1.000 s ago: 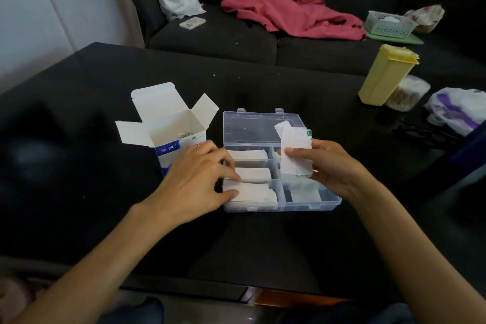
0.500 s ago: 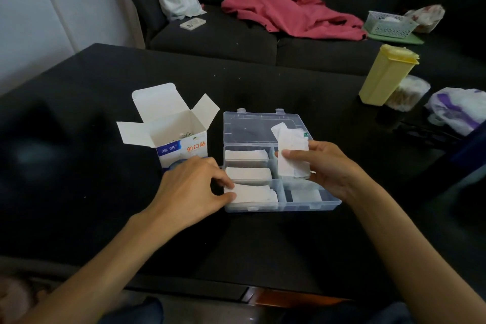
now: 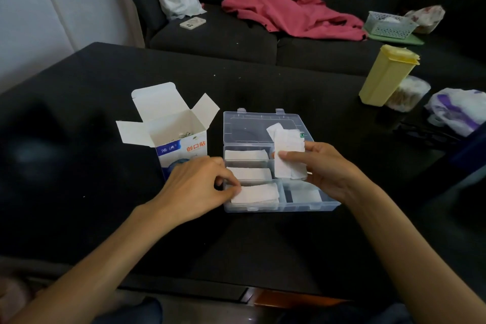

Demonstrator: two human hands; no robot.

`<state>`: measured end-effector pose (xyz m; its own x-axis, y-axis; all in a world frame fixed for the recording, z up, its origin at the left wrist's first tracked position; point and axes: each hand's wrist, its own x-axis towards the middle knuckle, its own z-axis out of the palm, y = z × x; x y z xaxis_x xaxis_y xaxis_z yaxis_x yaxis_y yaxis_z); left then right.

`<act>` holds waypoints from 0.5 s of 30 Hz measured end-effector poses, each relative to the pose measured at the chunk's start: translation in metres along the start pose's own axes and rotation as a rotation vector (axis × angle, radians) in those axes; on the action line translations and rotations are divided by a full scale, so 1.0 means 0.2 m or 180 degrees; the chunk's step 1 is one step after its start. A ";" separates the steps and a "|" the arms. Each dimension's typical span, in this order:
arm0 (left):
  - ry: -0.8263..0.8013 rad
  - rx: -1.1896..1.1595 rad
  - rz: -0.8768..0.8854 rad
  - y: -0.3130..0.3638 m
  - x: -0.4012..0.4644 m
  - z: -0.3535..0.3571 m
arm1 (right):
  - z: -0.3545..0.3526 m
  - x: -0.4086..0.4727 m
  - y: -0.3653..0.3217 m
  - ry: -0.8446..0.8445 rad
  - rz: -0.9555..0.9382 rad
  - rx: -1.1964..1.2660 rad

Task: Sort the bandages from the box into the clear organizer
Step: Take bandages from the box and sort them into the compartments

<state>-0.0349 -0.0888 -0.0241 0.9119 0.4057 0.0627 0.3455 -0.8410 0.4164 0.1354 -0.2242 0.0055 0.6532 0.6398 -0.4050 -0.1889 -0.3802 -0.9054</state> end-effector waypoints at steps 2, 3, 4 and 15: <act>0.0365 -0.0182 -0.0090 0.01 0.00 -0.01 | 0.00 -0.01 0.00 -0.0179 0.0008 0.0033; 0.0597 -0.0360 -0.0158 0.02 -0.01 -0.02 | 0.00 -0.01 0.00 -0.0310 0.0030 0.0041; 0.0763 -0.0642 -0.0249 0.04 0.00 -0.03 | 0.00 -0.02 0.00 -0.0451 0.0065 0.0053; 0.0301 -0.3462 -0.0906 0.18 0.06 -0.01 | 0.09 -0.07 0.02 -0.0878 0.0056 -0.0422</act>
<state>-0.0130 -0.1131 -0.0067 0.7942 0.5973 -0.1114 0.1194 0.0264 0.9925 0.1122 -0.2215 0.0054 0.4235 0.7826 -0.4563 -0.0894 -0.4651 -0.8807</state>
